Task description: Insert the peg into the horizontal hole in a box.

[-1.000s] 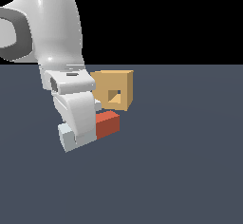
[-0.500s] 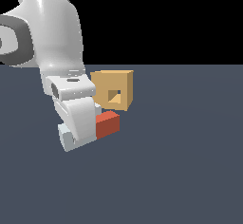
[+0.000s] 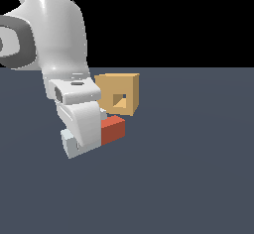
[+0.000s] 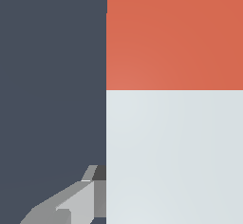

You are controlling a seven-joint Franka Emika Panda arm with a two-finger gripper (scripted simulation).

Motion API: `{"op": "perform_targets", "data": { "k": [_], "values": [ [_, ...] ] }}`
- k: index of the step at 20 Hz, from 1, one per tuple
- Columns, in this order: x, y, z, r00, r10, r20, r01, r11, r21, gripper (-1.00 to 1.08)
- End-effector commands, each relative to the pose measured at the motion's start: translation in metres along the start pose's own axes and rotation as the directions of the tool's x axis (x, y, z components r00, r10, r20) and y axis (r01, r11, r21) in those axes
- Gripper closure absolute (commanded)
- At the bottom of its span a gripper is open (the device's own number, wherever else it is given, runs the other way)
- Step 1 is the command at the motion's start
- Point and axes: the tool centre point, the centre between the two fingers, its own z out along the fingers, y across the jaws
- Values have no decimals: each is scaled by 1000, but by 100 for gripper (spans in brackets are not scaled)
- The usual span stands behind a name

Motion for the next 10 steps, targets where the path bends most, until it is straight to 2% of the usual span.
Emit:
{"op": "perform_targets", "data": {
  "k": [1,6,10],
  "values": [
    [5,0,-2,1000,-24,-1,24,1000,-1,108],
    [22,-1,-7,992,-123,-1,123,992,-2,108],
    [43,-5,-14,970,-245,0,245,970,-3,108]
  ]
}}
